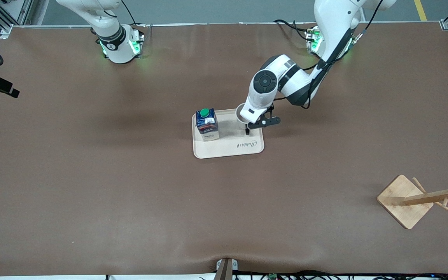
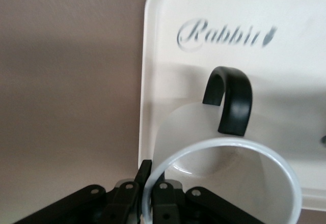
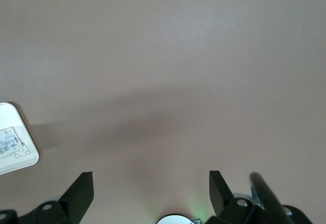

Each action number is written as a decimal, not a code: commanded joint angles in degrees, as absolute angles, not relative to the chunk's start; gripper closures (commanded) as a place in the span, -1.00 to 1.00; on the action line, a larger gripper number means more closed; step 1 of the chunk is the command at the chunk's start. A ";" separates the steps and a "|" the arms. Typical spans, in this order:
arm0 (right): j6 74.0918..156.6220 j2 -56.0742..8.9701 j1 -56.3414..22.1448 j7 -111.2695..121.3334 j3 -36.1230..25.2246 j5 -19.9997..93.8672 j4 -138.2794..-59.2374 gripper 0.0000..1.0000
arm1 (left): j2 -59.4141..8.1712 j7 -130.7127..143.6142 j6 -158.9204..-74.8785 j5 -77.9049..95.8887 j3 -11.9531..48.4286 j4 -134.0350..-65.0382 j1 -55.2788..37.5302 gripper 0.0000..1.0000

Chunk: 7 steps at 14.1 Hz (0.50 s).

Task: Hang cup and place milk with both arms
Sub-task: 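Lower the left gripper and grasp the white mug by its rim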

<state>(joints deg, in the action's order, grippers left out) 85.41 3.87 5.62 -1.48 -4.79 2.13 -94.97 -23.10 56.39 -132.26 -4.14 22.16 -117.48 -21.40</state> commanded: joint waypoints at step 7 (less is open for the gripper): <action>85.43 -3.06 3.00 0.35 -3.78 11.24 -92.29 -1.00 | -5.47 44.33 -115.32 -5.10 22.15 -111.97 -6.36 1.00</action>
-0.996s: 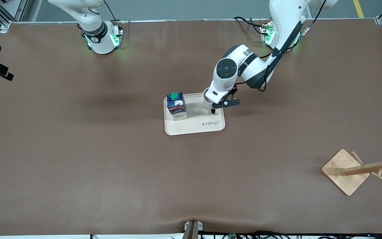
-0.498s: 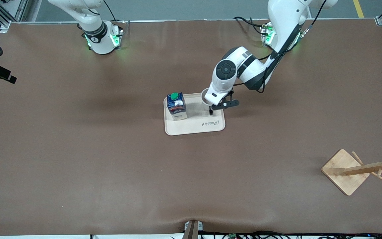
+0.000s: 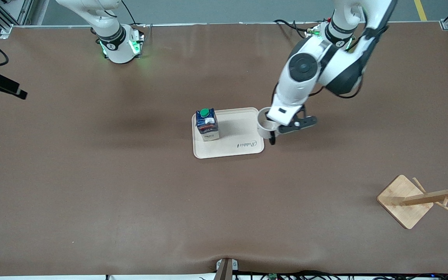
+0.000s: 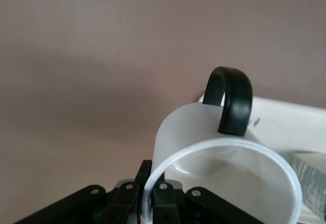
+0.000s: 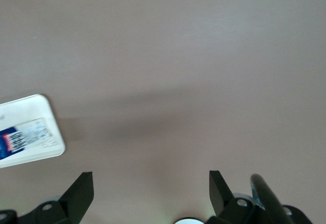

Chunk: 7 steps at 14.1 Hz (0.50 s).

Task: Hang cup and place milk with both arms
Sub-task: 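Lift the mug toward the stand while the right gripper reaches the milk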

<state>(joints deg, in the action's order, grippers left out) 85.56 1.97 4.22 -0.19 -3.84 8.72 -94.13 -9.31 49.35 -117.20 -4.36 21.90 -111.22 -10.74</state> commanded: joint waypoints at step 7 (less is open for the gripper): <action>90.25 -4.83 -2.45 0.09 -3.60 21.17 -92.29 -1.00 | -0.35 14.39 -112.69 -5.10 21.97 -109.17 14.29 1.00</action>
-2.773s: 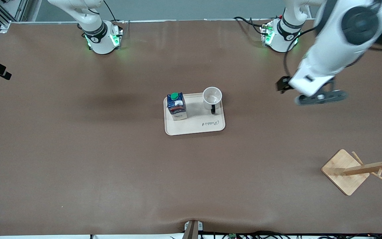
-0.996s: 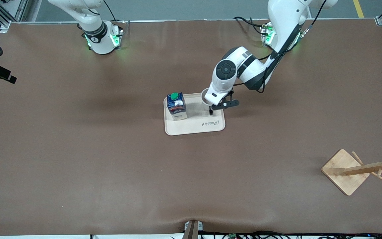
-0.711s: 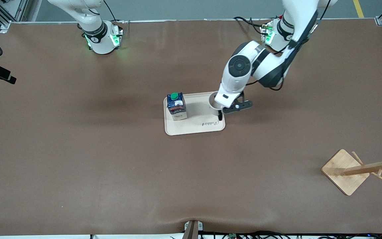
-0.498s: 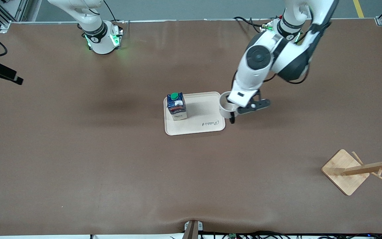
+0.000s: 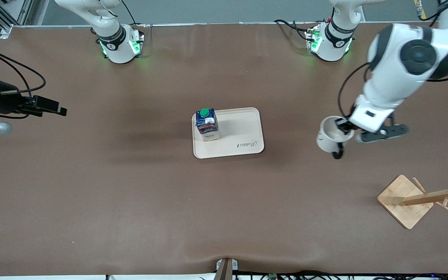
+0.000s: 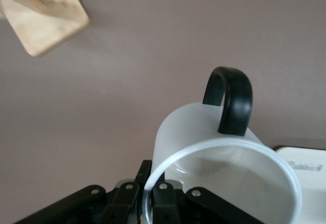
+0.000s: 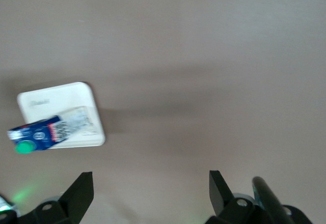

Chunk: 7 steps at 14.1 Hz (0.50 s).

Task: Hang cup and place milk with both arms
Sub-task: 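Lift the mug toward the stand while the right gripper reaches the milk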

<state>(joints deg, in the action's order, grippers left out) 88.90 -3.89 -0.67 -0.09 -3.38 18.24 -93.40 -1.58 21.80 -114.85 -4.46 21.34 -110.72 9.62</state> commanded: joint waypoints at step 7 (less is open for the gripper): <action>100.44 -6.50 -15.09 -10.85 -3.60 21.53 -94.31 -1.00 | -1.14 -23.69 -110.30 -4.83 21.88 -104.33 31.09 1.00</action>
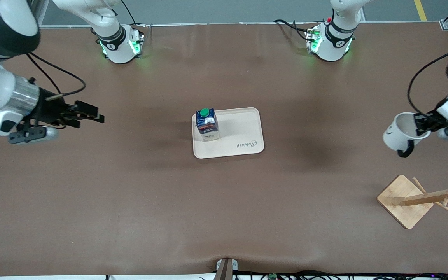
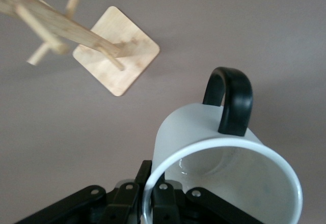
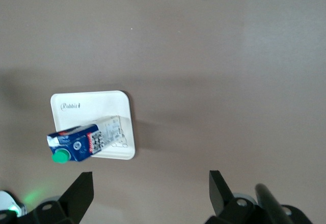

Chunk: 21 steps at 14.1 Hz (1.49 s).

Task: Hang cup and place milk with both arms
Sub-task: 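Lift the mug toward the stand while the right gripper reaches the milk, then grasp the milk carton with the right gripper while the left gripper aligns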

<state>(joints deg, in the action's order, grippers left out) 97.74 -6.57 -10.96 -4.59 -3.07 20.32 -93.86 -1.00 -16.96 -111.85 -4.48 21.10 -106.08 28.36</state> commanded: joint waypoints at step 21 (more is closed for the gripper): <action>115.75 -24.52 -40.08 -32.34 -3.52 16.26 -94.04 -1.00 | -17.40 -41.22 -110.74 -3.17 22.41 -87.02 36.39 1.00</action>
